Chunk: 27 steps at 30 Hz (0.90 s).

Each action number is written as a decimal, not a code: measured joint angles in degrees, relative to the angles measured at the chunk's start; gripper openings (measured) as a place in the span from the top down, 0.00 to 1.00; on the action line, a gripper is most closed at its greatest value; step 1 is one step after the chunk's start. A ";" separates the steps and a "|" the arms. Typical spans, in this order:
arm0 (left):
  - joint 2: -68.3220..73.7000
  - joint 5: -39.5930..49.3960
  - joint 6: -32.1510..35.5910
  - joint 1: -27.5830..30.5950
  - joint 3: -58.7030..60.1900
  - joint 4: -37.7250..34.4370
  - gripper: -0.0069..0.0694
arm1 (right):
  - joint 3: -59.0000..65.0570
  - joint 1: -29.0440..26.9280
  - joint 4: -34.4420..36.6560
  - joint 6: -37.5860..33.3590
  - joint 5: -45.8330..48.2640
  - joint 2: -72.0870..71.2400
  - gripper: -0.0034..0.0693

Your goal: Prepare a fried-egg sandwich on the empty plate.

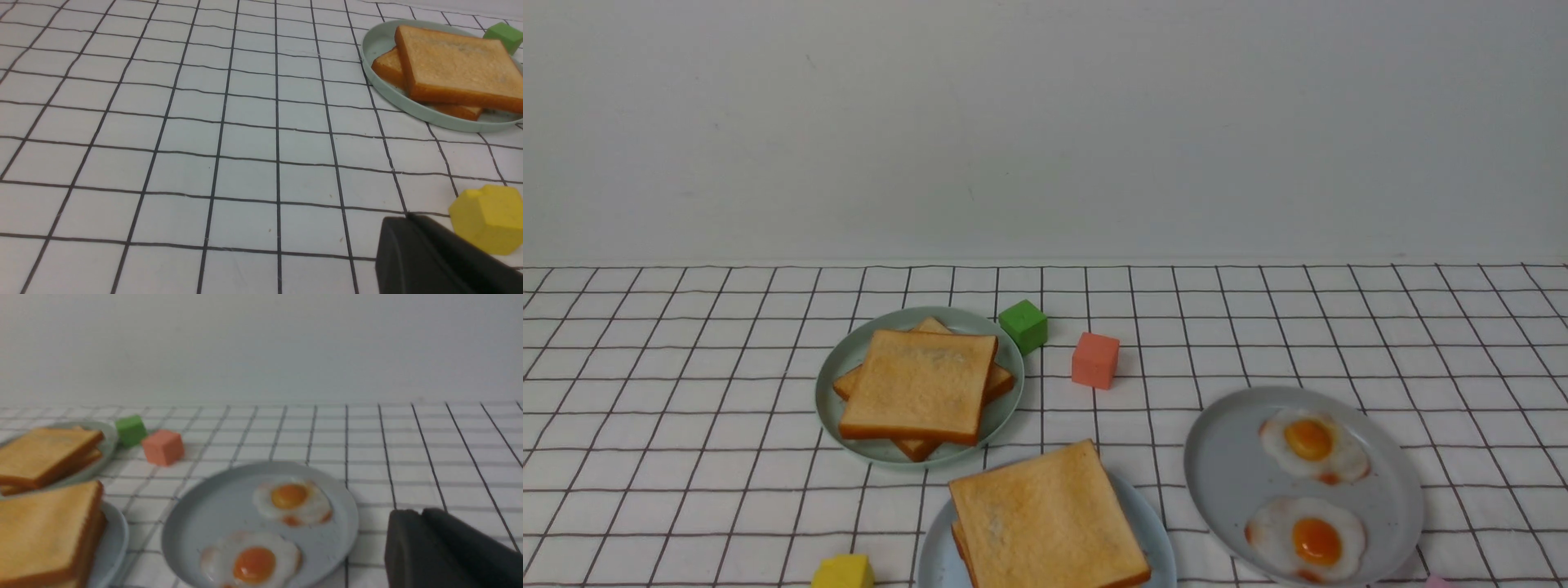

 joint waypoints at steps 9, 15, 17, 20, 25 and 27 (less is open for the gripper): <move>0.00 -0.06 0.00 0.00 0.00 0.00 0.89 | 1.81 -1.82 -0.21 -0.17 5.43 0.00 0.86; 0.00 -0.06 0.00 0.00 0.00 0.00 0.88 | 1.81 -1.82 -0.21 -0.17 5.49 0.00 0.84; 0.00 -0.06 0.00 0.00 0.00 0.00 0.88 | 1.81 -1.82 -0.21 -0.17 5.49 0.00 0.84; 0.00 -0.06 0.00 0.00 0.00 0.00 0.88 | 1.76 -1.82 -0.21 -0.17 5.49 0.00 0.84; 0.00 -0.06 0.00 0.00 0.00 0.00 0.87 | 1.76 -1.82 -0.25 -0.17 5.54 0.00 0.83; 0.00 -0.06 0.00 0.00 0.00 0.06 0.87 | 1.76 -1.82 -0.33 -0.17 5.54 0.00 0.83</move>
